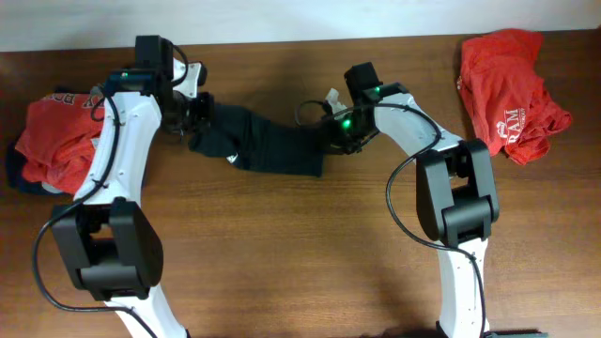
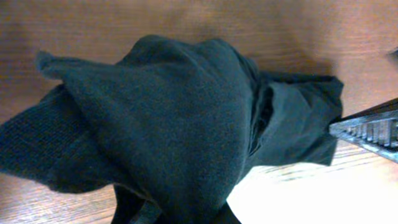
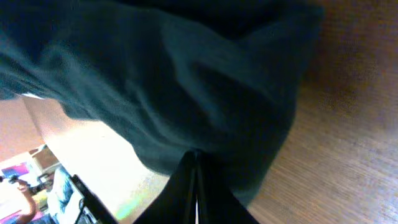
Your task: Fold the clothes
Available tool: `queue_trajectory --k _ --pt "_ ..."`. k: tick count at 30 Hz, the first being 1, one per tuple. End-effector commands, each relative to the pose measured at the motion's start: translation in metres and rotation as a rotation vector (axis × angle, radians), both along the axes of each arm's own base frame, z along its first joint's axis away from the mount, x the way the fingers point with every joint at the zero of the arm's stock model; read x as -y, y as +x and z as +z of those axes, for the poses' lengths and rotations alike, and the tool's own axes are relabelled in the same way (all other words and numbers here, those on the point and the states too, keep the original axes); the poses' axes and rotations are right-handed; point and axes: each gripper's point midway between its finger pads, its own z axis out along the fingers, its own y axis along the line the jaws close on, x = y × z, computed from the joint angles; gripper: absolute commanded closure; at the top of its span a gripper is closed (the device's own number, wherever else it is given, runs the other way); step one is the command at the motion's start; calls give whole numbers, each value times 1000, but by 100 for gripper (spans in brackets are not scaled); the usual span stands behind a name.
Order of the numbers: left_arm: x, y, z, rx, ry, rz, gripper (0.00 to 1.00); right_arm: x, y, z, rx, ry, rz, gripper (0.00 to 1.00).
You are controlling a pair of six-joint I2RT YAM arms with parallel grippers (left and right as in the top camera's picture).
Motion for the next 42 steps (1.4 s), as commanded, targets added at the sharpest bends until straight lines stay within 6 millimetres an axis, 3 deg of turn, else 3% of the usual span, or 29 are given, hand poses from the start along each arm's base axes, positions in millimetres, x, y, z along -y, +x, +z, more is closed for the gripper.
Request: queue_trajectory --k 1,11,19,24,30,33,39,42 --pt "7 3 38 87 -6 -5 99 2 -3 -11 -38 -31 -32 96" --pt "58 -5 33 112 148 -111 99 -6 -14 -34 -124 -14 -35 96" --pt "96 -15 29 135 238 -191 99 -16 -18 -30 -135 24 -16 96" --pt "117 -21 14 107 245 -241 99 -17 -9 -16 -125 132 -22 96" --pt "131 -23 -11 61 254 -264 100 -2 12 16 -102 282 -52 96" --pt "131 -23 -19 43 257 -257 99 7 23 45 -66 359 -59 96" --pt "132 -20 -22 47 256 -257 99 26 42 107 50 456 -65 77" --pt "135 -19 -21 57 248 -255 99 43 55 140 115 485 -89 74"
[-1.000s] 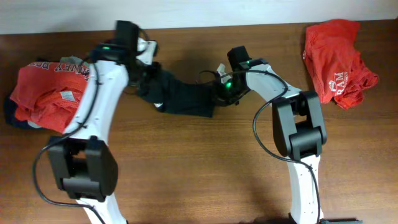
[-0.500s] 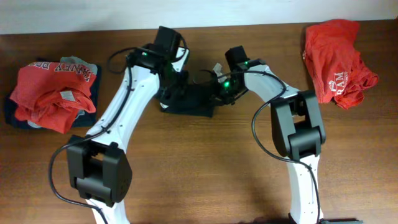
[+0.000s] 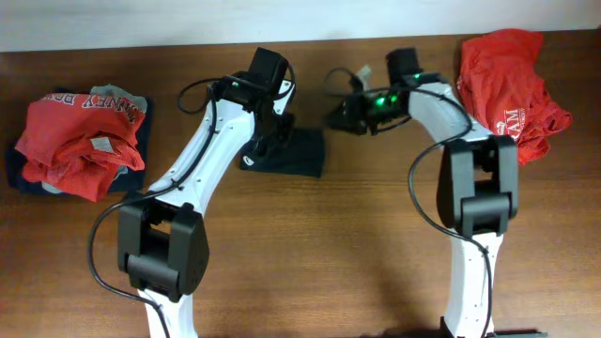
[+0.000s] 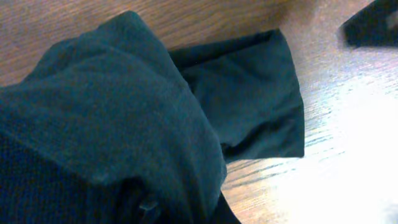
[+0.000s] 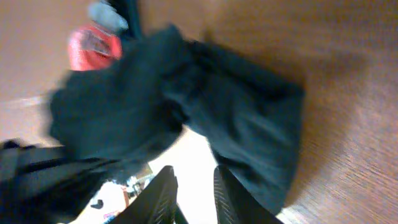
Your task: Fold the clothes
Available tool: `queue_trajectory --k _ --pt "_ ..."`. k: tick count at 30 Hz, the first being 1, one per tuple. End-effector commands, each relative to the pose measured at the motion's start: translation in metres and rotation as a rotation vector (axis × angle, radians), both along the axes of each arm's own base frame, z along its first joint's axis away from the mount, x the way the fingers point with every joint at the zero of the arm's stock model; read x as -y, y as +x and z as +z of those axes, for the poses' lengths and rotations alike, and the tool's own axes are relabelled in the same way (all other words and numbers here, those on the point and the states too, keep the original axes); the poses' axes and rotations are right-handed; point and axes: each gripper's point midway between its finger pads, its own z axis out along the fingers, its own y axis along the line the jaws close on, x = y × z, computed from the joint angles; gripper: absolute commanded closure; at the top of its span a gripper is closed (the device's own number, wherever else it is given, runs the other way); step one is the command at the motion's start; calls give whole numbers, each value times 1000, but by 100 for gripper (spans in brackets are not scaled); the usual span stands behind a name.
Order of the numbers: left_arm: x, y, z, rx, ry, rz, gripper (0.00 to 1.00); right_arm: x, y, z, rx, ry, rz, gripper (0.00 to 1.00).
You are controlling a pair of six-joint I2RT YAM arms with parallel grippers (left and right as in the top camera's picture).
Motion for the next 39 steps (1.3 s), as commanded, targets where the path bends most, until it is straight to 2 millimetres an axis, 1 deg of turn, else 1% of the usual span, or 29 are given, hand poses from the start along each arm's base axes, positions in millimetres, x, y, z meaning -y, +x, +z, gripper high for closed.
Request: queue_trajectory --k 1,3,4,7,8,9,11,12,13,14,16,18,23,27,29,31,34,36,38,39 --pt "4 6 3 19 -11 12 99 15 15 85 157 90 -21 73" --pt "7 7 4 27 -16 10 99 30 23 105 201 100 -47 69" --pt "10 8 5 34 -21 4 100 42 29 117 225 112 -67 66" --pt "20 8 6 46 -40 -14 99 63 36 134 248 131 -104 64" --pt "23 8 7 50 -46 -21 90 70 38 137 249 133 -116 64" --pt "28 8 7 54 -55 -31 74 77 39 139 250 131 -130 64" --pt "39 7 9 60 -77 -51 30 89 41 141 252 134 -149 64" --pt "44 6 10 64 -87 -61 17 93 42 142 253 138 -156 63" --pt "48 6 10 68 -94 -69 7 98 42 142 252 140 -163 63" --pt "52 6 11 74 -101 -77 5 103 43 141 247 138 -173 63" --pt "59 6 13 86 -110 -89 2 108 43 141 242 137 -185 63" --pt "64 6 15 98 -121 -99 1 112 43 141 239 136 -191 63" --pt "77 11 22 119 -193 -123 1 111 42 140 243 133 -186 63" --pt "79 21 31 148 -245 -125 1 111 41 139 257 128 -178 61" --pt "74 28 41 169 -255 -109 1 111 41 139 267 124 -172 59" --pt "67 36 61 205 -267 -95 1 111 40 135 266 107 -172 57" --pt "51 48 106 285 -291 -66 1 104 33 120 256 32 -150 57" --pt "35 56 141 352 -309 -39 1 94 26 104 244 -53 -115 56" --pt "12 61 174 418 -323 0 1 81 15 84 232 -165 -59 57" --pt "-2 63 188 442 -329 29 1 74 9 75 229 -220 -27 56"
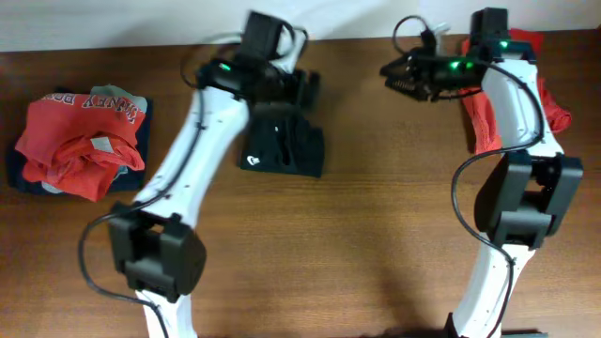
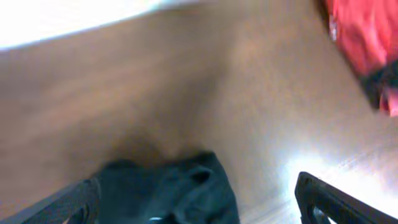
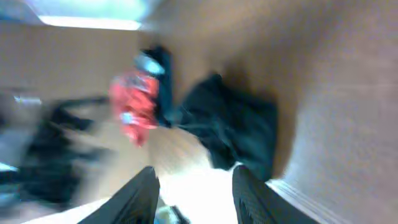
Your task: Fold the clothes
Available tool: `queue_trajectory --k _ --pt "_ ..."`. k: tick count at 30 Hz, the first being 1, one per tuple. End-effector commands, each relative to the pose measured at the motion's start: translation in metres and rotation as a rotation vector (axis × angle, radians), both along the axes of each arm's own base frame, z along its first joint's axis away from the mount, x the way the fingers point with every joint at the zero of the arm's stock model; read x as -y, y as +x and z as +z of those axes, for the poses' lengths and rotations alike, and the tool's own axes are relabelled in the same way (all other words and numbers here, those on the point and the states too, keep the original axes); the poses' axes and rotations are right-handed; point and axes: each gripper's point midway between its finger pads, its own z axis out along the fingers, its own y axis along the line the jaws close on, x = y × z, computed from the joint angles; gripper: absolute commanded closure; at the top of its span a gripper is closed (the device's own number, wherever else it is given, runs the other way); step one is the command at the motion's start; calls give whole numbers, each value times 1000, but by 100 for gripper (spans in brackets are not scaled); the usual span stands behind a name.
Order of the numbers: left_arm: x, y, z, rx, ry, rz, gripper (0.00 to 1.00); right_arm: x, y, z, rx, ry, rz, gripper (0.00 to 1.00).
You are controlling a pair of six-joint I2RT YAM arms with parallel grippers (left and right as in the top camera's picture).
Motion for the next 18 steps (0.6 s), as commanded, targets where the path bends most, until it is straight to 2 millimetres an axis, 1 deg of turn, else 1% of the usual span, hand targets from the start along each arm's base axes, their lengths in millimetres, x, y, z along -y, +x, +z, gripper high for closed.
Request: queue_trajectory --k 1,2,3,4,5,7,9,11,13,15,18 --pt "-44 2 82 137 -73 90 1 -31 -13 -21 95 -252 132 56" --pt "-57 2 89 144 -79 119 1 -38 -18 -28 90 -308 157 56" --pt "-76 2 95 144 -79 157 1 -48 -22 -37 91 -375 187 56" --pt "-87 1 95 138 -75 177 1 -55 -24 -41 92 -416 201 56" --pt "-99 0 94 125 -70 200 1 -63 -27 -46 97 -463 219 56" --pt "-123 -3 85 75 -62 256 1 -78 -31 -54 103 -553 239 56" --pt "-141 -8 75 27 -48 290 1 -89 -33 -60 89 -628 218 56" --pt "-154 -11 69 -5 -35 320 1 -103 -35 -62 89 -667 208 57" --pt "-163 -12 67 -14 -18 345 1 -119 -38 -63 98 -685 203 57" --pt "-169 -12 66 -10 3 365 1 -134 -39 -64 117 -716 194 57" --pt "-172 -12 66 -8 15 376 1 -150 -38 -63 154 -764 165 57"
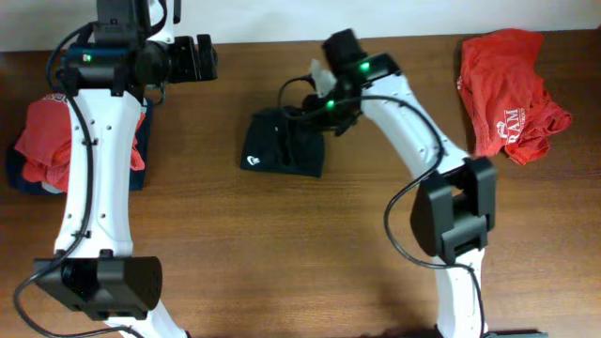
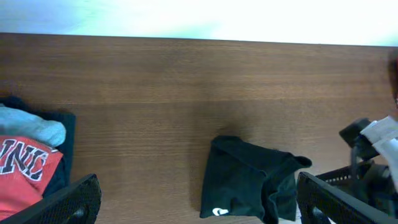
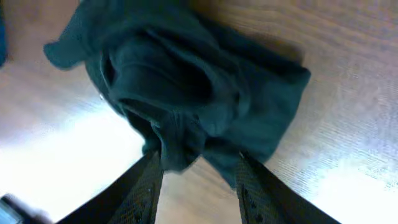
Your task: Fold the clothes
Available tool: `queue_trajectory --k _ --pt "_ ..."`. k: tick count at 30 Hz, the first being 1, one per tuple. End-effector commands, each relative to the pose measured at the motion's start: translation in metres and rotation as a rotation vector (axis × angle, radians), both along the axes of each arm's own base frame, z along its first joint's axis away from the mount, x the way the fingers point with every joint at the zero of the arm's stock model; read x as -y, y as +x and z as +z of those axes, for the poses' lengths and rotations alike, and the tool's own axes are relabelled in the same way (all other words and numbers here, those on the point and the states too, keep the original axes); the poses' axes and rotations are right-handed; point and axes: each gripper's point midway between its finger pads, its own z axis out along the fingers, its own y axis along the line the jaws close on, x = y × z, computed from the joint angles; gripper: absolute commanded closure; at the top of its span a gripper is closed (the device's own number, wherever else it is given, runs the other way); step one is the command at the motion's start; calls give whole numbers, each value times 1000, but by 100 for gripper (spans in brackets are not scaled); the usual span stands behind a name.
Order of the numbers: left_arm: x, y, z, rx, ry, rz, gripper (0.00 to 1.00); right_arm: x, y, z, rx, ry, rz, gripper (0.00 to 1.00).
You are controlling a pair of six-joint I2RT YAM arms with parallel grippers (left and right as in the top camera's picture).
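The black garment [image 1: 282, 150] lies folded in a small rectangle at the table's middle, a white logo at its front left corner. It also shows in the left wrist view [image 2: 249, 183] and, rumpled, in the right wrist view [image 3: 186, 87]. My right gripper [image 1: 319, 111] hangs open just over the garment's back right edge; its fingers [image 3: 140, 193] straddle the cloth without closing on it [image 3: 199, 158]. My left gripper [image 1: 202, 58] is raised at the back left, wide open and empty [image 2: 198, 186], well apart from the garment.
A crumpled red shirt [image 1: 512, 80] lies at the back right. A stack of folded clothes [image 1: 38, 141] with a red one on top sits at the left edge, partly behind my left arm. The table's back edge meets a white wall.
My left gripper has moved from over the garment's back edge to the back left. My right gripper has moved from near the red shirt back to the garment's right edge. Both remain open.
Both grippers first held the black garment stretched between them. Then my left gripper had its end laid over toward the right, and my right gripper was open beside it. Then both were away and the garment lay folded. Now my right gripper is back over it.
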Motion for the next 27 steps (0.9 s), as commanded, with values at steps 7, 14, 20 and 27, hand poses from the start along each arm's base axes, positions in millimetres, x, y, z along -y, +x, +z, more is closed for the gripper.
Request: queue_trajectory --k 7,14,20,27 --pt "-5 0 -1 -3 16 26 1 -19 24 18 186 -91 -96 58" --pt "-5 -2 -2 -14 17 26 1 -18 44 27 269 -79 -127 58" --pt "-5 -2 -3 -17 17 25 1 -18 46 13 250 -90 -125 58" --pt "-5 -6 -6 -35 18 25 1 0 51 -12 205 -151 -203 96"
